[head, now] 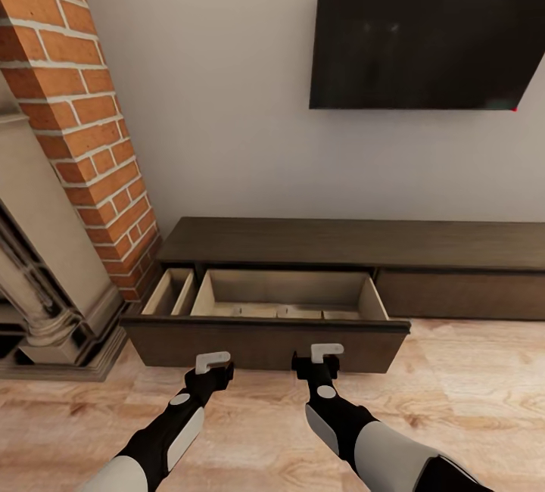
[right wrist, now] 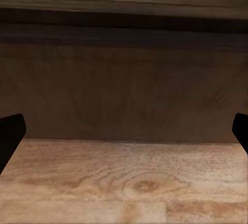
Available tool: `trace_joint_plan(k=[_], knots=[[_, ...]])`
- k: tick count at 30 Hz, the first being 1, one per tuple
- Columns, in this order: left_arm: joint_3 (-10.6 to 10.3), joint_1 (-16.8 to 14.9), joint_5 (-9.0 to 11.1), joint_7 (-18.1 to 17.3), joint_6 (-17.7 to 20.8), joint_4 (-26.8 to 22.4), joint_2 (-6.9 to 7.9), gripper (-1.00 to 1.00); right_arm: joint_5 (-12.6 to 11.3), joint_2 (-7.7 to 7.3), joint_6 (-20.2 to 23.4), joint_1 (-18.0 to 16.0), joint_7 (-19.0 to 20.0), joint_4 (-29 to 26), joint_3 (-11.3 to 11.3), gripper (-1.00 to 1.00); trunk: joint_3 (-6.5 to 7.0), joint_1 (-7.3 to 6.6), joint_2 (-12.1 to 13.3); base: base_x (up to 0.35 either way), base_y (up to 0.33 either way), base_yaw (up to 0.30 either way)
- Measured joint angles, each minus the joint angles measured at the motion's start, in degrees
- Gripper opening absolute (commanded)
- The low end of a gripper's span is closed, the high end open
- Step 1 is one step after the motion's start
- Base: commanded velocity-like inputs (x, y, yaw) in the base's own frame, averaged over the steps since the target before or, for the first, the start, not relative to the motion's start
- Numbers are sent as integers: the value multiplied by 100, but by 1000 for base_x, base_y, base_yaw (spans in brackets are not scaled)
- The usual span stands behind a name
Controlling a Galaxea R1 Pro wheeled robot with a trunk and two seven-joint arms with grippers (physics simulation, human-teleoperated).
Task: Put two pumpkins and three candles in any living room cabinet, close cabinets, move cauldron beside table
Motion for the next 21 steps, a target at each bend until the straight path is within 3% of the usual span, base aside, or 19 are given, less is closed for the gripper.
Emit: trace_joint_plan(k=[4, 12, 21], knots=[[0, 0, 3, 1, -32, 0, -2, 100, -18, 0, 9, 0, 2, 2, -3, 100, 0, 0, 0, 12, 0, 0], [0, 0, 6, 2, -58, 0, -3, 100, -48, 0, 22, 0, 17, 101, -14, 100, -143, 175, -319, 1, 0, 0], [0, 0, 7, 2, -71, 0, -3, 100, -59, 0, 30, 0, 301, 227, -42, 100, -305, 373, -680, 0, 0, 0]])
